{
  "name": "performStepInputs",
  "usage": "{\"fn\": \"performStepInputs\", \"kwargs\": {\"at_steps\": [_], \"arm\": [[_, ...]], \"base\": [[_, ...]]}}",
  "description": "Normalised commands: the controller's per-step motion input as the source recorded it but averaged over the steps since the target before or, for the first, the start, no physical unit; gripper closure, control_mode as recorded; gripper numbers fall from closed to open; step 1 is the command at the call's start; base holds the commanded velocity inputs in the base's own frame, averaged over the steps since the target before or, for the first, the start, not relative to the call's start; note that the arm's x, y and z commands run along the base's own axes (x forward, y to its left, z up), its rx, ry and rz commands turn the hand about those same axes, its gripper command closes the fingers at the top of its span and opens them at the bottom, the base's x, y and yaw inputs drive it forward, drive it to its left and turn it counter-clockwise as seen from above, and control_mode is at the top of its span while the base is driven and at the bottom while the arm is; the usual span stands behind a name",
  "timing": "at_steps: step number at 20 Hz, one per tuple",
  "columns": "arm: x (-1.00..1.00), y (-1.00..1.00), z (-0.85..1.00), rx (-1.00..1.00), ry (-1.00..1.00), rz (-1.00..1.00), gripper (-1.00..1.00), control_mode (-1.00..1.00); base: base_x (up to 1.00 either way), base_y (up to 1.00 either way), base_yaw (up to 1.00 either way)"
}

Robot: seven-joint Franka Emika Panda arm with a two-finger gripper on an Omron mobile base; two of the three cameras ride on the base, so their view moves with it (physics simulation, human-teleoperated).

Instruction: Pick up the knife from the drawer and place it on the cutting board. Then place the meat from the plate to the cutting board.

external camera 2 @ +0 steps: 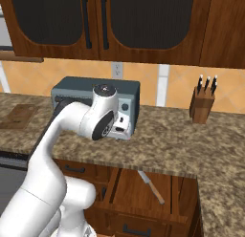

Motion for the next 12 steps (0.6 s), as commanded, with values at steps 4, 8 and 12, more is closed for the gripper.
{"fn": "performStepInputs", "kwargs": {"at_steps": [4,8,12], "arm": [[-0.01,-0.64,-0.93,-0.04,0.33,-0.05,-1.0,-1.0],[0.07,-0.42,-0.39,-0.01,0.2,-0.11,-1.0,-1.0],[0.36,-0.14,-0.02,0.0,0.16,-0.28,-1.0,-1.0]], "base": [[0.0,0.0,0.0],[0.0,0.0,0.0],[0.0,0.0,0.0]]}}
